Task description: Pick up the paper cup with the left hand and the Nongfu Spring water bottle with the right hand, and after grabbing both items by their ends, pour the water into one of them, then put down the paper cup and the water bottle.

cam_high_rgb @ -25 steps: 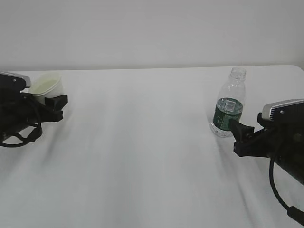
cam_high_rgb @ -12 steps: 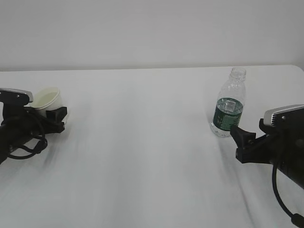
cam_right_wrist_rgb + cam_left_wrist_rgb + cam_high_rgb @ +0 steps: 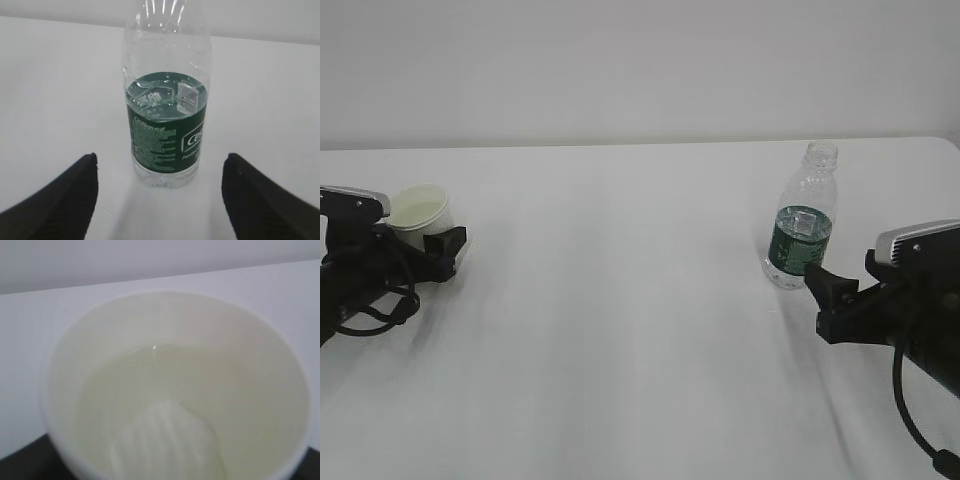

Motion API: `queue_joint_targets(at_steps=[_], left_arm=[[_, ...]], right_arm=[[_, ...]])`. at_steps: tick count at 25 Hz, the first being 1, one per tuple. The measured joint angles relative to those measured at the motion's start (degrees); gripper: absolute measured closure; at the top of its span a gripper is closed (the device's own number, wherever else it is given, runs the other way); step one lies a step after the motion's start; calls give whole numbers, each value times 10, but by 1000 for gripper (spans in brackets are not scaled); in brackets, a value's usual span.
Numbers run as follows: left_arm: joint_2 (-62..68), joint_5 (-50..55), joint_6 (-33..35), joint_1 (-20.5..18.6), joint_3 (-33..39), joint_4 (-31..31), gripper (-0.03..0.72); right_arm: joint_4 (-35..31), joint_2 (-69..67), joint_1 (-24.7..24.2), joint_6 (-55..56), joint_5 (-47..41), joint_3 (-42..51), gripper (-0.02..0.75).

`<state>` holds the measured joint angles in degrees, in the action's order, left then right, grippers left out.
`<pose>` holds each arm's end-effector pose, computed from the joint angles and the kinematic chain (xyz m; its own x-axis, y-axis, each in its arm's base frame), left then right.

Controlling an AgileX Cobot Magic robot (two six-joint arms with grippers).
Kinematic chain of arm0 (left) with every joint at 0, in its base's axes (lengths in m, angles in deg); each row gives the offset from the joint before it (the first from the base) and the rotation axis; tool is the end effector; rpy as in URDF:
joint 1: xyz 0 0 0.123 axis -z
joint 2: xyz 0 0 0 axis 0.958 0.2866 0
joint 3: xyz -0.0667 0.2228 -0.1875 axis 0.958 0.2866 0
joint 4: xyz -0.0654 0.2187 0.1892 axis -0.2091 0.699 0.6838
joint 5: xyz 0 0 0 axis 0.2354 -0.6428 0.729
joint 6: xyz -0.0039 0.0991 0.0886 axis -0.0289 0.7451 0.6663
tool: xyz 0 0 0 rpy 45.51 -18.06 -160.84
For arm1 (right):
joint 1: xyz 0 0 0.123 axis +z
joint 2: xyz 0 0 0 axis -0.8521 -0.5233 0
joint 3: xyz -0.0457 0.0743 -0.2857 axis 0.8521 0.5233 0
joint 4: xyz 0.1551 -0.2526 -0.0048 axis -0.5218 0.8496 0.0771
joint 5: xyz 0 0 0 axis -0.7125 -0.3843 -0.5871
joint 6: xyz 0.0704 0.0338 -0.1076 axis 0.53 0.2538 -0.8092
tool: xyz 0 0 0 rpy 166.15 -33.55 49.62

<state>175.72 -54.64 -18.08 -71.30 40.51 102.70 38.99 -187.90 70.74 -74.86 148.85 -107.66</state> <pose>0.4138 -0.0463 0.0068 -0.2515 0.0217 -0.9676 0.2664 0.9627 -0.0476 0.2888 0.0692 0.0583 -0.2971 -0.1300 -0.9459 -0.2754 0.9603 -0.0455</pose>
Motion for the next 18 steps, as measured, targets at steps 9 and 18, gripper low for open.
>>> queue_joint_targets(at_steps=[9, 18], left_arm=[[0, 3, 2, 0, 0, -3, 34], [-29, 23, 3, 0, 11, -3, 36]], right_arm=[[0, 0, 0, 4, 0, 0, 160], [0, 0, 0, 5, 0, 0, 160]])
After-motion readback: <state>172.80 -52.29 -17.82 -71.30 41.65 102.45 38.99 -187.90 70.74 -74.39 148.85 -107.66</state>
